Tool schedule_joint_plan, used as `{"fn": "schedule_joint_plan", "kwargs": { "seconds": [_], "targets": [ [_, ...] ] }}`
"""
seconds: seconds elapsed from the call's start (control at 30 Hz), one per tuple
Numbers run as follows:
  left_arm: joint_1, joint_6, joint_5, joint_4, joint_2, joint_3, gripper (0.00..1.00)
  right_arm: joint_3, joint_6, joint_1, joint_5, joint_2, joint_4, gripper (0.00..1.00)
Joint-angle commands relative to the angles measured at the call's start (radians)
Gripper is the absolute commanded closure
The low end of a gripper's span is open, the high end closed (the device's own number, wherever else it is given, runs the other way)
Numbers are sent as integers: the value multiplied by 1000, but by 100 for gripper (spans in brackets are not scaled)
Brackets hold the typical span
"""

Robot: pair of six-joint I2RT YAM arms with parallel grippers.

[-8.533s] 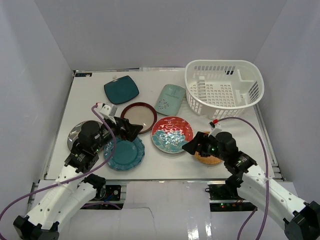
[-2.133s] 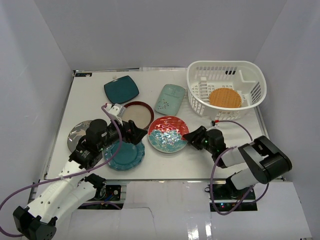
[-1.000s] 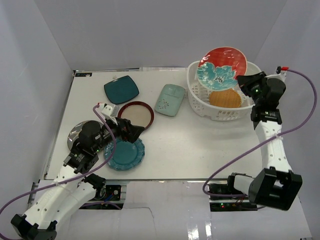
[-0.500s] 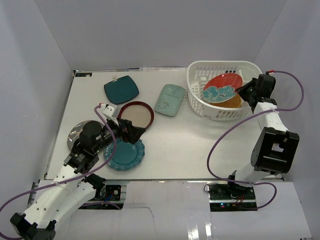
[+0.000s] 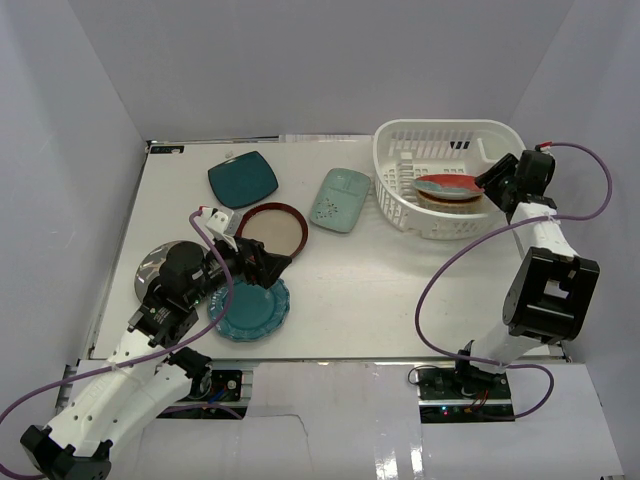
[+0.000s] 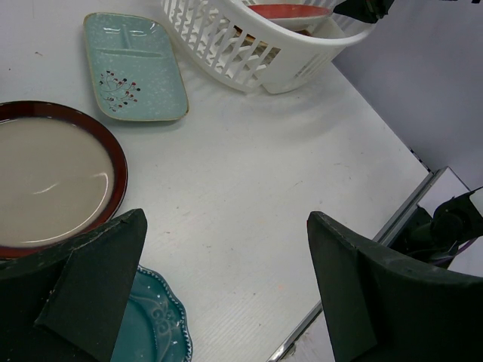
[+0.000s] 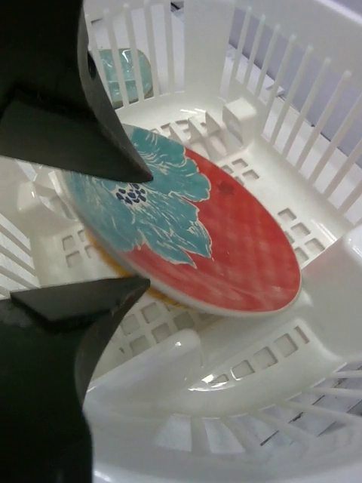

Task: Place the plates into the plastic bin on the countertop

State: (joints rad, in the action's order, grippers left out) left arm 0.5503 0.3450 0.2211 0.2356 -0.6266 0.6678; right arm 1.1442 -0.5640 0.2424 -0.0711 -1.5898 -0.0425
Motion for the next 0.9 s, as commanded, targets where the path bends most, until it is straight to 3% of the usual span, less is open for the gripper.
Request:
{"fn": "schedule_joint_plan", "kwargs": {
  "seconds": [0.0,0.17,0.27,0.4,0.6,0.7,0.77,0.87],
  "targets": [
    [3,-3,1,2,4,9,2,74,71,-2,37,-18,11,38],
    [3,0,4,1,5,9,2,124,173,-2,123,-36,-77,11],
    [2,2,6,-1,8,9,2,132,208,-14,192,-18,-88,1],
    [3,2,6,-1,8,9,2,132,268,-63,255,46,-71,10],
    [2,-1,-8,-1,5,10,2,54,282,-236,222,226,-57,7],
    [0,-5,-15,1,1,12,2,-136,224,-429,192,425,68,0],
    [-1,-8,-26,4,-2,13,2,-295,144,-592,174,482,173,9],
    [-4,-11,-52,8,-7,22,2,-395,48,-809,182,502,240,18]
  ]
}}
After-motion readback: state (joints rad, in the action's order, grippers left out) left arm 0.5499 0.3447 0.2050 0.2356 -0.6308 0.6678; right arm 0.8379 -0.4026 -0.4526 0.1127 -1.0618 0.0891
